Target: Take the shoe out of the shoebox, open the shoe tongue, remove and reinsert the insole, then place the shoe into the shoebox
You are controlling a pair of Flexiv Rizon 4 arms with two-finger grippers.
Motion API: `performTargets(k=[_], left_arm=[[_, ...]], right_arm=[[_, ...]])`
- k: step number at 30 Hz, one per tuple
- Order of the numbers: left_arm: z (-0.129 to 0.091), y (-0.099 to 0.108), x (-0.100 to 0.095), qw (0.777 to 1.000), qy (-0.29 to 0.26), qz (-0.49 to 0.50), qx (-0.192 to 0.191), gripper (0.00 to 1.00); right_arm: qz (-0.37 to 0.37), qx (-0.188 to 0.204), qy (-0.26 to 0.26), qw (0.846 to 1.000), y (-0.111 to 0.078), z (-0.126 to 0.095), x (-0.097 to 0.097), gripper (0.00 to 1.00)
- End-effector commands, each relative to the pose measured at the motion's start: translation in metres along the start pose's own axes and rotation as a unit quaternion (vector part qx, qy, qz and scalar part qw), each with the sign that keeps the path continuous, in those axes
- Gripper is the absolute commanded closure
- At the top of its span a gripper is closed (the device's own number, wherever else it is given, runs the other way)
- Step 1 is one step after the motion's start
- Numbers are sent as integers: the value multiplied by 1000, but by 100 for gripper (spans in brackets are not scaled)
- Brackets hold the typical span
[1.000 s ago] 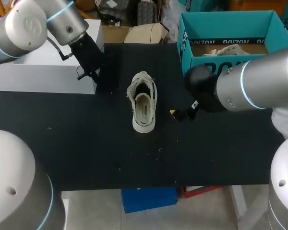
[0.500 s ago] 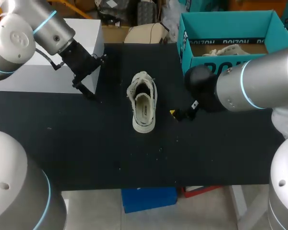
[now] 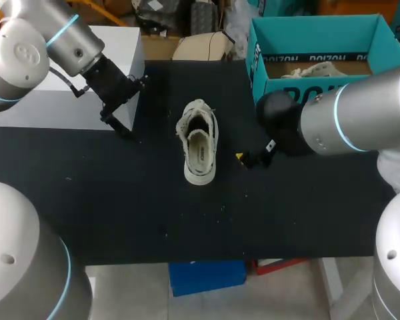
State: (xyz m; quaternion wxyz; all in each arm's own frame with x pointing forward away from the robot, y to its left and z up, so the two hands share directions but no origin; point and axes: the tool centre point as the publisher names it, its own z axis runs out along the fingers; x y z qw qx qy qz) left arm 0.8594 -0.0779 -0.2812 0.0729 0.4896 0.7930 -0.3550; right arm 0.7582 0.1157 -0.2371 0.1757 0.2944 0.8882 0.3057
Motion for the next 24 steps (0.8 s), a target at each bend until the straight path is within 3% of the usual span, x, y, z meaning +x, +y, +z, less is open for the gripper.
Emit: performTargets(k=[1, 12, 16, 20, 22, 24], left_arm=[[2, 1, 0, 1000, 0, 1, -1, 0], [2, 1, 0, 1000, 0, 1, -1, 0], [-11, 27, -1, 999, -1, -51, 14, 0], [-34, 40, 4, 993, -30, -106, 48, 0], [-42, 47, 7, 987, -36, -152, 38, 0], [-49, 50, 12, 982, -41, -175, 54, 0]], right_arm=[[0, 1, 0, 1000, 0, -1, 0, 0], [0, 1, 0, 1000, 0, -1, 0, 0], [0, 1, 0, 1000, 0, -1, 0, 0], [0, 1, 0, 1000, 0, -1, 0, 0], [0, 1, 0, 1000, 0, -1, 0, 0], [0, 1, 0, 1000, 0, -1, 0, 0]])
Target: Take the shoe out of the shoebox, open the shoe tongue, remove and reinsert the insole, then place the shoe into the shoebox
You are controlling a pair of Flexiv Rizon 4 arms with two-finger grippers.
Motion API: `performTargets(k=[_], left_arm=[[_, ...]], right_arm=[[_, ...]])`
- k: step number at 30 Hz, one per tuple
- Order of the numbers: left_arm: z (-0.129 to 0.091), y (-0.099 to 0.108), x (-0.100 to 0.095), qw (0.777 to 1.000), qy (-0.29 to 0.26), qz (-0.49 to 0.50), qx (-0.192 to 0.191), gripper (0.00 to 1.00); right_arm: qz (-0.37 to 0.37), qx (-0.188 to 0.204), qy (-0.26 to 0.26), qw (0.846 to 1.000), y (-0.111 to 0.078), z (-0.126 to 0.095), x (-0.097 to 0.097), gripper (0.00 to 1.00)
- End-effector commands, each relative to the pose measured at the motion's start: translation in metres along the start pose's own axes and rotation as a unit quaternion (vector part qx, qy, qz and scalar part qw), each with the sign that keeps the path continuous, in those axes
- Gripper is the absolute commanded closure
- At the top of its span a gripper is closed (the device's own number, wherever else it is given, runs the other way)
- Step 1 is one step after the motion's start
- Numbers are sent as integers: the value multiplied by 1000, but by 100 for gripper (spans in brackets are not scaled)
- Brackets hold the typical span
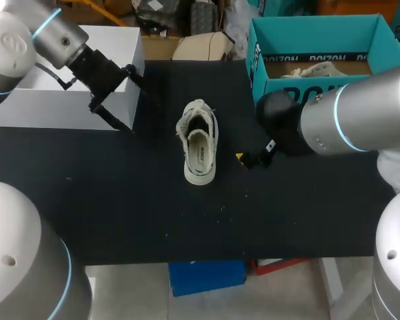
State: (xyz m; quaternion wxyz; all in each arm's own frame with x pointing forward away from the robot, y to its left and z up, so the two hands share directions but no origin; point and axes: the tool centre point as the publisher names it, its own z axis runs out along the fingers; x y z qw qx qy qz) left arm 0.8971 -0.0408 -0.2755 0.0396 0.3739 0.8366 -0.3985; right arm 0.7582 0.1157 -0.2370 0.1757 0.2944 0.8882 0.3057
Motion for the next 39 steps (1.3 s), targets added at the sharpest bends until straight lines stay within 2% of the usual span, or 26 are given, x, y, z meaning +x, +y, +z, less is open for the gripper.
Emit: performTargets(k=[1, 5, 9, 17, 23, 34, 36, 39], left_arm=[[-16, 14, 4, 997, -10, -68, 24, 0], [-24, 19, 13, 989, -16, -144, 12, 0], [-29, 25, 20, 977, -57, -204, -6, 0], [-30, 16, 21, 957, -113, -268, -15, 0], [-33, 9, 25, 948, -132, -290, -26, 0], [-34, 8, 25, 947, -133, -290, -25, 0], [-34, 8, 25, 947, -133, -290, -25, 0], [-34, 8, 25, 947, -133, -290, -25, 0]], right_arm=[[0, 1, 0, 1000, 0, -1, 0, 0], [0, 1, 0, 1000, 0, -1, 0, 0], [0, 1, 0, 1000, 0, -1, 0, 0], [0, 1, 0, 1000, 0, -1, 0, 0], [0, 1, 0, 1000, 0, -1, 0, 0], [0, 1, 0, 1000, 0, -1, 0, 0], [15, 2, 2, 1000, 8, -2, -2, 0], [62, 31, 3, 998, 17, 9, -3, 0]])
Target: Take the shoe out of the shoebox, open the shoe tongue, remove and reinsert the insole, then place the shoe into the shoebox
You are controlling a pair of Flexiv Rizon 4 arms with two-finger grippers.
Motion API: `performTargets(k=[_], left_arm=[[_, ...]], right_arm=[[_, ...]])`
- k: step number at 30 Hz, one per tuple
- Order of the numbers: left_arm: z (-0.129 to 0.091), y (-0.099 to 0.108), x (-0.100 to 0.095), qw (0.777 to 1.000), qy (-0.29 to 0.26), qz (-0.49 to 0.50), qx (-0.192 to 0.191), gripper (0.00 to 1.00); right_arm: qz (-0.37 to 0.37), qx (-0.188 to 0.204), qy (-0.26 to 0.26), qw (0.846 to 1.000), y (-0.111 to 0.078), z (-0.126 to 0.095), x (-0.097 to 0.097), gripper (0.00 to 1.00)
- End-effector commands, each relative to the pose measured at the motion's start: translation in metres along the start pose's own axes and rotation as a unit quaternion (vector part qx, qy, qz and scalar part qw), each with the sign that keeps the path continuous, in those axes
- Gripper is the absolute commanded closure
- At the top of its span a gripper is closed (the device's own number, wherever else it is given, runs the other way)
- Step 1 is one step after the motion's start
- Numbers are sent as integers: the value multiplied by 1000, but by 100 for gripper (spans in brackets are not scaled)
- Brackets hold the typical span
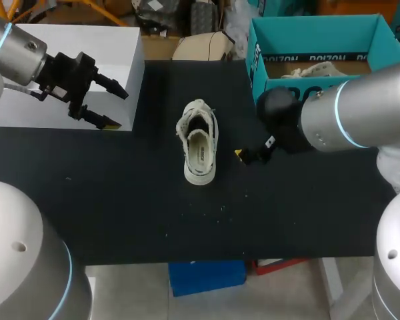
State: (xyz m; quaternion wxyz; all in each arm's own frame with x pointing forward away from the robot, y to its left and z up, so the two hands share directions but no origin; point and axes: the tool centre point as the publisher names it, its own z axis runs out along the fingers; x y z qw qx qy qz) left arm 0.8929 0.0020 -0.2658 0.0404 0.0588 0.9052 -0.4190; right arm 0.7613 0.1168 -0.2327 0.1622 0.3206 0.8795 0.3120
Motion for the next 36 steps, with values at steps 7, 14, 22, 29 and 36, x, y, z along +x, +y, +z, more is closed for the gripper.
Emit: performTargets(k=[7, 14, 22, 29, 36], left_arm=[[1, 0, 1, 1000, -2, -1, -2, 0], [1, 0, 1, 1000, -2, -1, -2, 0], [1, 0, 1, 1000, -2, -1, -2, 0], [1, 0, 1, 1000, -2, -1, -2, 0], [1, 0, 1, 1000, -2, -1, -2, 0]], right_arm=[[163, 93, 7, 982, 24, 41, -5, 0], [161, 90, 12, 983, 29, 43, -5, 0], [205, 87, 12, 975, 35, 59, -5, 0], [296, 95, -14, 950, 32, 95, -15, 0], [317, 112, -18, 942, 43, 127, -20, 0]])
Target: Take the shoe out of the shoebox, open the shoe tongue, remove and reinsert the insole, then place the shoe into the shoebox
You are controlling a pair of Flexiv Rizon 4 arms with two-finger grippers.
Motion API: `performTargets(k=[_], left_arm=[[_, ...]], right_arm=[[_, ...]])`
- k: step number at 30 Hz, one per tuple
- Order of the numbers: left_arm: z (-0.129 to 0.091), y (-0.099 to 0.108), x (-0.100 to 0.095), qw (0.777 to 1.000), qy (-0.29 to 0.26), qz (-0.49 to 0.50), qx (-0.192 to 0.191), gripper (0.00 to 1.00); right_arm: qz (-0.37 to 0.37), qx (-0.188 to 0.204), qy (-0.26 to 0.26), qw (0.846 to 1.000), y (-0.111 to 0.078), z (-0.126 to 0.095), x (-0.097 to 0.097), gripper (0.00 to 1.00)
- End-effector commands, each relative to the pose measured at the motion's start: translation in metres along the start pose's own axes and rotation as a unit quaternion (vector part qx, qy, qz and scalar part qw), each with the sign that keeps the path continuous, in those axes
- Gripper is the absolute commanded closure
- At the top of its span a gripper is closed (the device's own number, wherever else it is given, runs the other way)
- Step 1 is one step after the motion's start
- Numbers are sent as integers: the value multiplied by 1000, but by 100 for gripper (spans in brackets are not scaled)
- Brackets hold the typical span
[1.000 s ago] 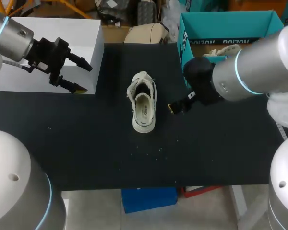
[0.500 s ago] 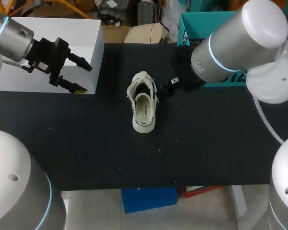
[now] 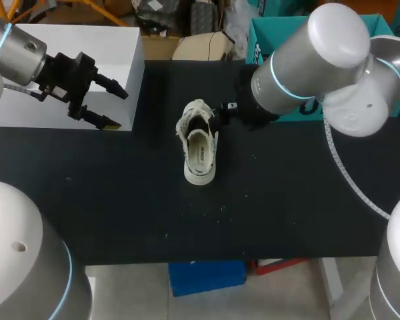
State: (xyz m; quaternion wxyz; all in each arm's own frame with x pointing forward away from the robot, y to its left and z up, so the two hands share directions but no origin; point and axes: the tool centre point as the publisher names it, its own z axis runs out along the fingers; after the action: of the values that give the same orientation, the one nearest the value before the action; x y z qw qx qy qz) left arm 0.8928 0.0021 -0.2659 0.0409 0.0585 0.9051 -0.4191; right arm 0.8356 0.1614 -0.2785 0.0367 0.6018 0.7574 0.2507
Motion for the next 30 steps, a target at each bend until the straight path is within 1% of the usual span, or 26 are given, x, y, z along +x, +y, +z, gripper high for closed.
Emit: performTargets(k=[1, 2, 3, 4, 5, 6, 7, 8, 9, 10, 12, 14, 15, 18, 20, 22, 25, 30], left_arm=[[1, 0, 1, 1000, -2, -1, -2, 0], [1, 0, 1, 1000, -2, -1, -2, 0], [1, 0, 1, 1000, -2, -1, -2, 0], [1, 0, 1, 1000, -2, -1, -2, 0], [1, 0, 1, 1000, -2, -1, -2, 0], [1, 0, 1, 1000, -2, -1, -2, 0], [1, 0, 1, 1000, -2, -1, -2, 0], [1, 0, 1, 1000, -2, -1, -2, 0], [1, 0, 1, 1000, -2, -1, -2, 0], [1, 0, 1, 1000, -2, -1, -2, 0], [1, 0, 1, 1000, -2, -1, -2, 0], [1, 0, 1, 1000, -2, -1, -2, 0], [1, 0, 1, 1000, -2, -1, -2, 0], [1, 0, 1, 1000, -2, -1, -2, 0], [1, 0, 1, 1000, -2, -1, -2, 0], [1, 0, 1, 1000, -2, -1, -2, 0], [1, 0, 1, 1000, -2, -1, -2, 0], [1, 0, 1, 1000, -2, -1, -2, 0]], right_arm=[[0, 14, -5, 1000, 18, 37, 13, 3], [0, 14, -5, 1000, 21, 40, 13, 13], [2, 14, -5, 1000, 24, 43, 14, 33], [3, 15, -5, 1000, 26, 46, 14, 41], [4, 17, -6, 1000, 28, 50, 12, 35], [5, 19, -5, 1000, 30, 54, 12, 38], [7, 20, -4, 1000, 32, 58, 11, 45], [7, 24, -3, 1000, 33, 62, 11, 44], [7, 27, -3, 1000, 35, 66, 12, 42], [8, 30, -4, 1000, 36, 70, 11, 36], [11, 33, -4, 999, 37, 77, 8, 35], [12, 37, -5, 999, 40, 83, 7, 31], [13, 39, -5, 999, 41, 85, 7, 31], [14, 46, -5, 999, 43, 92, 7, 37], [15, 51, -4, 999, 44, 97, 6, 46], [15, 53, -4, 998, 44, 103, 1, 50], [17, 58, -7, 998, 45, 107, -3, 53], [21, 69, -12, 997, 41, 118, -13, 55]])
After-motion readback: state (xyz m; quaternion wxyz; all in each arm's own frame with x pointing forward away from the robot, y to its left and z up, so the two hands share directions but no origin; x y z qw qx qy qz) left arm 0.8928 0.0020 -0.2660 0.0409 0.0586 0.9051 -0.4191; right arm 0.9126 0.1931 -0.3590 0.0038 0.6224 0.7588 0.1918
